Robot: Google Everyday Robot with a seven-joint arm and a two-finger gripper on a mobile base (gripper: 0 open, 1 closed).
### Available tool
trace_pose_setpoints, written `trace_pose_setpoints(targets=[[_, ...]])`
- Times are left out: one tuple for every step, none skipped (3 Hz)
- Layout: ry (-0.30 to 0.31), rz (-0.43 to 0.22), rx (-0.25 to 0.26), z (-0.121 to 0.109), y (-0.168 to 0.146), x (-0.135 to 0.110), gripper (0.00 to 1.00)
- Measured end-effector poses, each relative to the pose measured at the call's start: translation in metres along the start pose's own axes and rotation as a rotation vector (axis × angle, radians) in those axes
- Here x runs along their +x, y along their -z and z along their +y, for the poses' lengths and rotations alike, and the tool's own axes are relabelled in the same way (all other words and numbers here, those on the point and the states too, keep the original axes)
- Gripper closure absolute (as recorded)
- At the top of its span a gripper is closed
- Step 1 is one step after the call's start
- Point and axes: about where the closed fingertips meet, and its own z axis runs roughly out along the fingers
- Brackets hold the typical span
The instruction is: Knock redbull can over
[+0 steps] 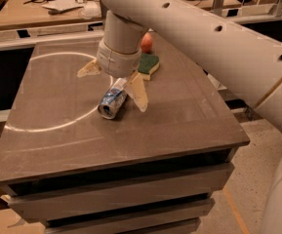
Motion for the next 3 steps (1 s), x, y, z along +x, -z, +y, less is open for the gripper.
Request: trace_pose_setpoints(targets=[[-0.029, 0.014, 0.023, 0.002, 0.005, 0.004, 0.00], [-0.134, 0.109, 0.093, 0.016, 0.030, 0.029, 0.00], [-0.279, 0.254, 0.184, 0.039, 0.066, 0.062, 0.00]])
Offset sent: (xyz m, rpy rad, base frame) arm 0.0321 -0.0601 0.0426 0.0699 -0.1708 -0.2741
